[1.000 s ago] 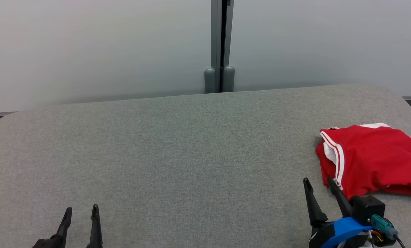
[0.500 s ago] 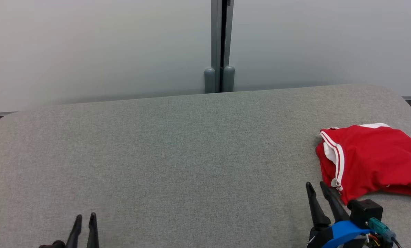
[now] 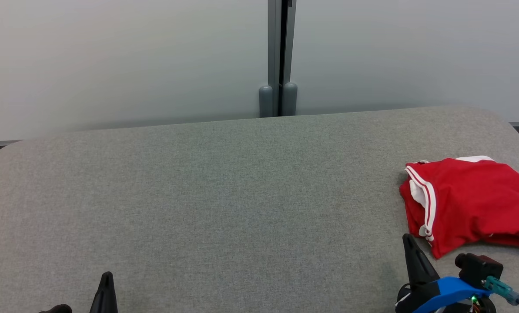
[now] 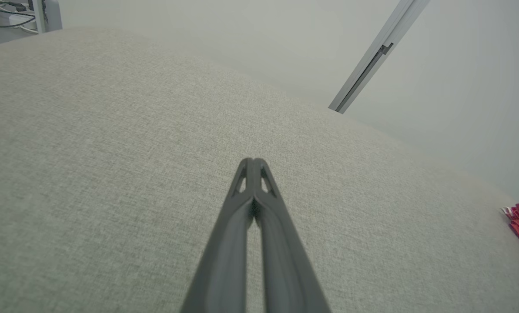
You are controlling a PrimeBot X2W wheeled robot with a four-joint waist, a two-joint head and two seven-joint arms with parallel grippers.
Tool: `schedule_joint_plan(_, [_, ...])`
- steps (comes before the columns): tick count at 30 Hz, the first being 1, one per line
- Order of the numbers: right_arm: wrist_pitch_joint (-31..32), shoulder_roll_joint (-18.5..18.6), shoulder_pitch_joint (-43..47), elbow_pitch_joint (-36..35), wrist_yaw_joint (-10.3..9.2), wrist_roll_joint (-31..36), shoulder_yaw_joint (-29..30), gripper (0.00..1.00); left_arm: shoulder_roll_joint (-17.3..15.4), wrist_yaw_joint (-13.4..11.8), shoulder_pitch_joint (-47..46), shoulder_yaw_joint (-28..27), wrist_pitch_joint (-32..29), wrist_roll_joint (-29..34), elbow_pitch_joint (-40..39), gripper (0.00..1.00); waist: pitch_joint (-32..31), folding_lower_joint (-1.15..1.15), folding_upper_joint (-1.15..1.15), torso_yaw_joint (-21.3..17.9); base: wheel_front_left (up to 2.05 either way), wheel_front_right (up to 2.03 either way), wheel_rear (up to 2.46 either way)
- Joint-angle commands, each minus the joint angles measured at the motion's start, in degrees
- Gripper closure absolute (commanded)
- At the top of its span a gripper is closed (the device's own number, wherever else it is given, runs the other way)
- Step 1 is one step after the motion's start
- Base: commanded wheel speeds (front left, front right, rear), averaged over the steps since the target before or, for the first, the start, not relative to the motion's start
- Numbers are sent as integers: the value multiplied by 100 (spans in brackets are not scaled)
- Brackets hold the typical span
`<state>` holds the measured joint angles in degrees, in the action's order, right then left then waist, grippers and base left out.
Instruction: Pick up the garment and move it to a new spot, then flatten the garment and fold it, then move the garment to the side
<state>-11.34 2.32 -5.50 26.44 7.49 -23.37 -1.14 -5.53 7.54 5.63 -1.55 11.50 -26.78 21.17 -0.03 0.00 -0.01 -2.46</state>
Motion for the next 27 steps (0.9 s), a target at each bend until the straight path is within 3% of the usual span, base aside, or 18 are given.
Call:
schedule_joint_plan(1, [66, 24, -72, -163, 0, -316, 53, 100, -29, -1, -189, -69, -72, -292, -130, 100, 1, 0, 0, 7, 0, 0, 0])
schedule_joint_plan(27, [623, 40, -75, -536, 0, -2470, 281, 100, 67, -3, -534, -211, -634, -2338, -334, 100, 5, 0, 0, 61, 0, 0, 0])
